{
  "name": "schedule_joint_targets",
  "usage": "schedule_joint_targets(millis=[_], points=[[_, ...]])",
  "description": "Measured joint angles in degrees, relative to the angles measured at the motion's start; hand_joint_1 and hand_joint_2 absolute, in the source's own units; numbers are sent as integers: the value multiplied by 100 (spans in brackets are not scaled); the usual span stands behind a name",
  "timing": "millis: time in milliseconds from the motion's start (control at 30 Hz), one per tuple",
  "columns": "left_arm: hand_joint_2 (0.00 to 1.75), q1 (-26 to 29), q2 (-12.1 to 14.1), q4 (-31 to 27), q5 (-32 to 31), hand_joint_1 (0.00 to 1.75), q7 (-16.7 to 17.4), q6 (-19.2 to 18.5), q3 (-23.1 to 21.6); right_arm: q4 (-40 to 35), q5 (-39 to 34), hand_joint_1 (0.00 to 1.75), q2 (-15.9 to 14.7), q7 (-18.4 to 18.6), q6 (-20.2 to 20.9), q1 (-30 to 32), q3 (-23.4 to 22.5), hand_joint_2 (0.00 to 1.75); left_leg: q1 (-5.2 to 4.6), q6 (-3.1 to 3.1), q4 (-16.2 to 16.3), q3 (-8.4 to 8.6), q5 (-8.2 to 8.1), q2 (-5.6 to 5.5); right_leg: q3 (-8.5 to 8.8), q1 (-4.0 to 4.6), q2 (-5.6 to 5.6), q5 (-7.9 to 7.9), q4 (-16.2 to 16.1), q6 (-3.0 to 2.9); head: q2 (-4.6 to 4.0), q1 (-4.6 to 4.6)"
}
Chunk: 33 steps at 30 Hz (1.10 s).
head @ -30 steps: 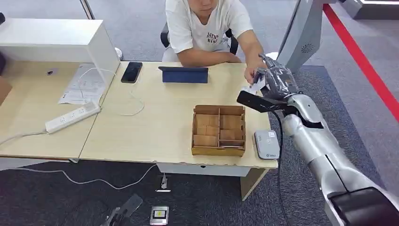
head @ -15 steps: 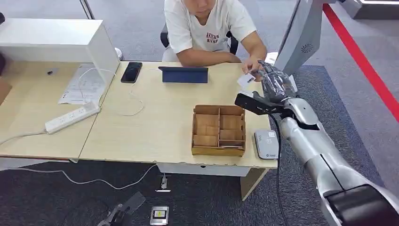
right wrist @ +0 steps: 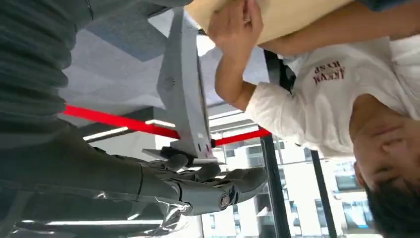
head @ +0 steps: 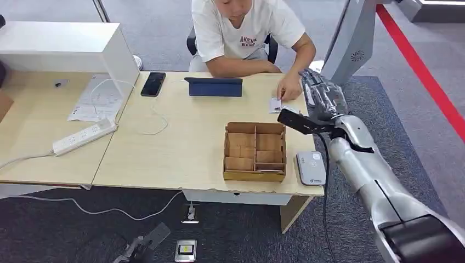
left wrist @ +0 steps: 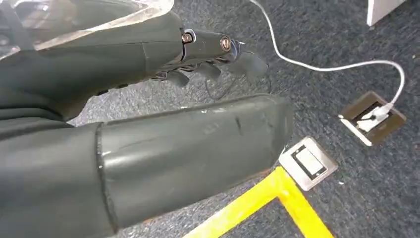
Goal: Pass the card to the sensor for recognition and then transmit it.
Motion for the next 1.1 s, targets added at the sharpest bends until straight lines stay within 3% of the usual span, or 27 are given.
schedule_joint_targets(millis=[133,267,567,867,1100], points=[[0,55,0,0,59,0,-59,114,24,-197,-1023,0,-44,-162,335,76,-284,175,0,0,0,1,0,1,0,0,0,0,-1,0,0,2],[0,155,-2,0,135,0,-155,218,107,-719,-2108,0,-192,-88,921,427,-613,175,0,0,0,1,-1,0,1,0,0,0,-1,0,0,0],[0,325,-2,2,319,0,-343,319,321,-2384,-3568,0,-498,670,1855,1657,-933,175,3,0,0,3,-2,-2,5,2,0,-4,-1,-1,0,0],[0,440,0,20,304,0,-422,396,503,-4373,-3847,0,-710,1182,2083,3032,-968,175,2,0,-1,1,-3,-1,1,2,0,-5,-1,-3,0,0],[0,437,0,35,208,0,-393,426,568,-5498,-3015,0,-837,1458,2142,3643,-815,175,2,0,-1,1,-2,-1,1,1,0,-4,-1,-3,0,0]])
